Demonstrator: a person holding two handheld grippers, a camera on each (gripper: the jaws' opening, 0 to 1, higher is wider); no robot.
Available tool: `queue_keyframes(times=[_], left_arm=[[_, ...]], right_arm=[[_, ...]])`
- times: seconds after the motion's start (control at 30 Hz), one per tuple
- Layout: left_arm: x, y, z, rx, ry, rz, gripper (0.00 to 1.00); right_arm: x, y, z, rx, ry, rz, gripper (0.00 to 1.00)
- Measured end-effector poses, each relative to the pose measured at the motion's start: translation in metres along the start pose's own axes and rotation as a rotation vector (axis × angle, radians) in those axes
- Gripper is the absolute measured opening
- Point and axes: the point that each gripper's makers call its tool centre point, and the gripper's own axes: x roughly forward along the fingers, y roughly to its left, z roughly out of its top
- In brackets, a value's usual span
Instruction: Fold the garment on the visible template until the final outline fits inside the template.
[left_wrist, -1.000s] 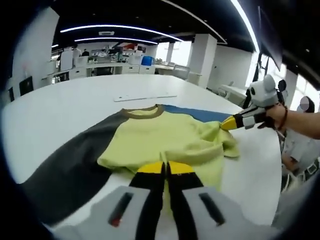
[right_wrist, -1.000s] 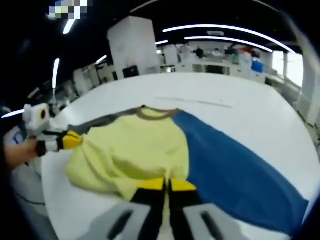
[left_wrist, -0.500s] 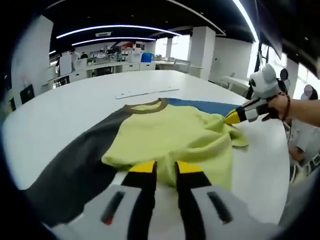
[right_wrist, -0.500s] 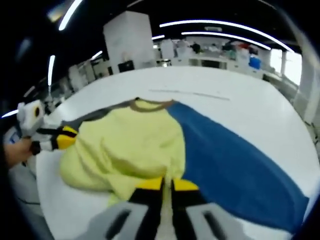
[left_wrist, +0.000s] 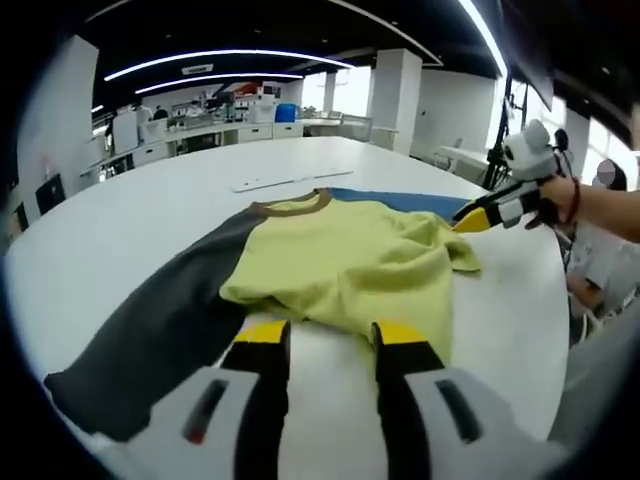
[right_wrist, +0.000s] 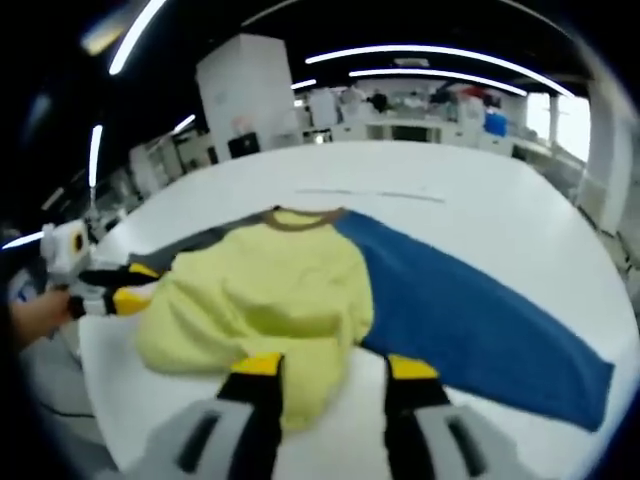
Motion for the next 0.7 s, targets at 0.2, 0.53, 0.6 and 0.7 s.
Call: queue_keyframes(times=[0.2,0.53,0.6,0.7], left_arm=[[-0.001,-0.009,-0.009,-0.023,0.026,-0.033,0.32],[0.007,-0.024,-0.018,-0.030,0.052,-0.073,0.28],[0.009,-0.027,-0.020,-0.031,0.059,-0.079,0.26],[0.010,-0.028,-0.024,-0.025,0.065,-0.087,0.23]], right_arm=[[-0.008,0.011,-0.020,0.078,0.037,-0.039,0.44],[-0.013,0.026,-0.042,0.148,0.054,-0.110,0.39],[-0.009,0.025,-0.046,0.153,0.058,-0.113,0.36],[-0.006,0.034,-0.046,0.125,0.058,-0.123,0.32]])
